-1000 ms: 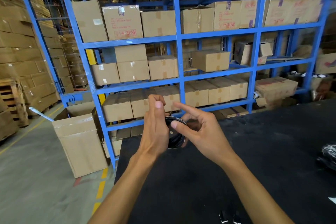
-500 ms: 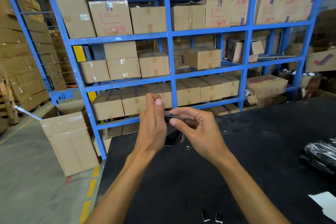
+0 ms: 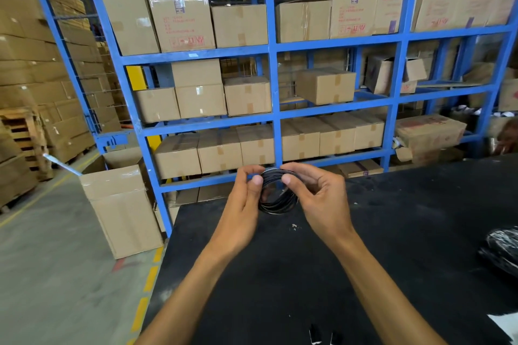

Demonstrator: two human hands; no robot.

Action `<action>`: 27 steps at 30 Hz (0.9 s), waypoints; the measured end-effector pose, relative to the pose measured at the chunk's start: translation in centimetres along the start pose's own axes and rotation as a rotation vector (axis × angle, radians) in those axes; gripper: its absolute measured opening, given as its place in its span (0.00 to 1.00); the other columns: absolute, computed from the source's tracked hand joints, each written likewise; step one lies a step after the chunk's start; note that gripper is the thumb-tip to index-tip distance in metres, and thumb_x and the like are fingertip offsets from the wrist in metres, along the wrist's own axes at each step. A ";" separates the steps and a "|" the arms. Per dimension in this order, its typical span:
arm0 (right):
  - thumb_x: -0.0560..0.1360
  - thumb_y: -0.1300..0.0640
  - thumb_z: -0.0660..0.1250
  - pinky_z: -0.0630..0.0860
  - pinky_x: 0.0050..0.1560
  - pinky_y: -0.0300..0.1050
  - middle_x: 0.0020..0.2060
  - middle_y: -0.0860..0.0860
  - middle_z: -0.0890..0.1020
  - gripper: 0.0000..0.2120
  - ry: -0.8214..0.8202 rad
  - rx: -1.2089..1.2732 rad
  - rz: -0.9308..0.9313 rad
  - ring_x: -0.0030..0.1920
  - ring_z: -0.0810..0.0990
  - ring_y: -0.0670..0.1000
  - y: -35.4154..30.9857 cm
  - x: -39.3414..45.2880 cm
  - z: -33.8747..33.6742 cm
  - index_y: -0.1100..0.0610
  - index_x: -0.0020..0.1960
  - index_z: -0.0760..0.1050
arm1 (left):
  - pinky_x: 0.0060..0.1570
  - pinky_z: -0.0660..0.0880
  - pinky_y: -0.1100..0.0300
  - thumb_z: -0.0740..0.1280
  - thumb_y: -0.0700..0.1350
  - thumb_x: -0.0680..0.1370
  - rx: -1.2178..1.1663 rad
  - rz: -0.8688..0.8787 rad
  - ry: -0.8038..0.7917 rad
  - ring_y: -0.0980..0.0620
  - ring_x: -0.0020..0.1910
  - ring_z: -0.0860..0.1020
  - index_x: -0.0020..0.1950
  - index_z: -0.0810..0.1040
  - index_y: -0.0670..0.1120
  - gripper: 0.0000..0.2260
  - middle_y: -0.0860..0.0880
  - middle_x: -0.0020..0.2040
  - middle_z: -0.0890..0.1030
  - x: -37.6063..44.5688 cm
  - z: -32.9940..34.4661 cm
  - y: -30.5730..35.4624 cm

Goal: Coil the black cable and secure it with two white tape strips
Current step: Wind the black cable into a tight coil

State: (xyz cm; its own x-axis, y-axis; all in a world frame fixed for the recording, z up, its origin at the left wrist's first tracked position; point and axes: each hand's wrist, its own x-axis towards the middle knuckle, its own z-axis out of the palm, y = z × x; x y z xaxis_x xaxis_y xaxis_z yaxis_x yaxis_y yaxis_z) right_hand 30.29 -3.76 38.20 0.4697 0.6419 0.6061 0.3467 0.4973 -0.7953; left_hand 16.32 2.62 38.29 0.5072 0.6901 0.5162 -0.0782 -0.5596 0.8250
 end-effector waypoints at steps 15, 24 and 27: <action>0.76 0.64 0.71 0.82 0.50 0.39 0.49 0.53 0.87 0.10 -0.024 0.132 0.024 0.51 0.86 0.48 2.8 1.5 1.2 0.62 0.56 0.83 | 0.52 0.79 0.56 0.65 0.45 0.79 -0.048 0.140 0.212 0.52 0.52 0.82 0.63 0.73 0.54 0.13 0.53 0.50 0.84 0.5 0.8 -1.1; 0.76 0.65 0.70 0.81 0.51 0.38 0.47 0.52 0.88 0.09 0.008 0.149 0.019 0.50 0.87 0.47 3.9 2.3 2.4 0.62 0.55 0.83 | 0.51 0.76 0.59 0.67 0.47 0.73 -0.460 -0.105 0.183 0.55 0.43 0.81 0.56 0.78 0.48 0.12 0.49 0.41 0.84 1.7 0.1 -2.3; 0.76 0.64 0.70 0.80 0.51 0.37 0.47 0.51 0.88 0.08 0.031 0.133 0.016 0.50 0.86 0.46 4.1 2.3 2.5 0.60 0.54 0.84 | 0.52 0.75 0.58 0.65 0.51 0.73 -0.579 -0.197 0.071 0.54 0.43 0.78 0.57 0.77 0.46 0.15 0.48 0.39 0.81 1.9 -0.7 -2.1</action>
State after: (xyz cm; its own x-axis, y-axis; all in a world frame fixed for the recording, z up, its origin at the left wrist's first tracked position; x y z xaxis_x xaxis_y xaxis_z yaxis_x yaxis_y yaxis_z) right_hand 30.72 1.22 36.35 0.4998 0.6333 0.5908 0.2291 0.5612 -0.7954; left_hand 16.86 5.43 37.73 0.5030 0.7948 0.3394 -0.4526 -0.0923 0.8869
